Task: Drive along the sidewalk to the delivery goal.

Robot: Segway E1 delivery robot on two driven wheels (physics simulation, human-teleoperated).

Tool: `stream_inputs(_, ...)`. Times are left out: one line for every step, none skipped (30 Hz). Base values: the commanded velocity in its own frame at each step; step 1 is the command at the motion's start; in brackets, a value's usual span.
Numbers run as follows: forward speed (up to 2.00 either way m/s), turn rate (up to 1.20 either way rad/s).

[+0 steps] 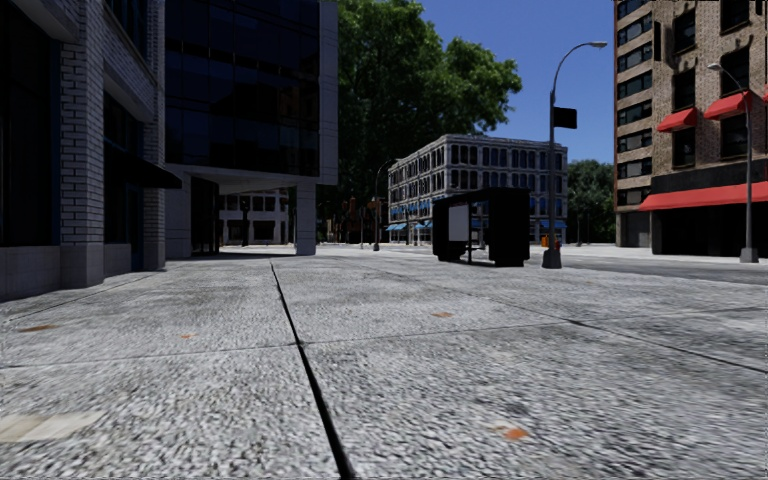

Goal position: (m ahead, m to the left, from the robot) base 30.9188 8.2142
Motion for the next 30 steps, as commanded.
stream_inputs(2.0,0.66)
stream_inputs(2.0,0.66)
stream_inputs(2.0,0.66)
stream_inputs(2.0,0.65)
stream_inputs(2.0,0.65)
stream_inputs(2.0,0.64)
stream_inputs(2.0,0.64)
stream_inputs(2.0,0.64)
stream_inputs(2.0,0.64)
stream_inputs(2.0,0.56)
stream_inputs(2.0,0.0)
stream_inputs(2.0,0.0)
stream_inputs(2.0,0.0)
stream_inputs(2.0,0.0)
stream_inputs(2.0,0.0)
stream_inputs(2.0,0.0)
stream_inputs(2.0,0.0)
stream_inputs(2.0,0.0)
stream_inputs(2.0,0.0)
stream_inputs(2.0,0.0)
stream_inputs(2.0,0.0)
stream_inputs(2.0,0.0)
stream_inputs(2.0,0.0)
stream_inputs(1.98,0.0)
stream_inputs(1.98,0.0)
stream_inputs(1.96,0.0)
stream_inputs(1.96,0.0)
stream_inputs(1.96,0.0)
stream_inputs(1.96,0.0)
stream_inputs(1.96,0.0)
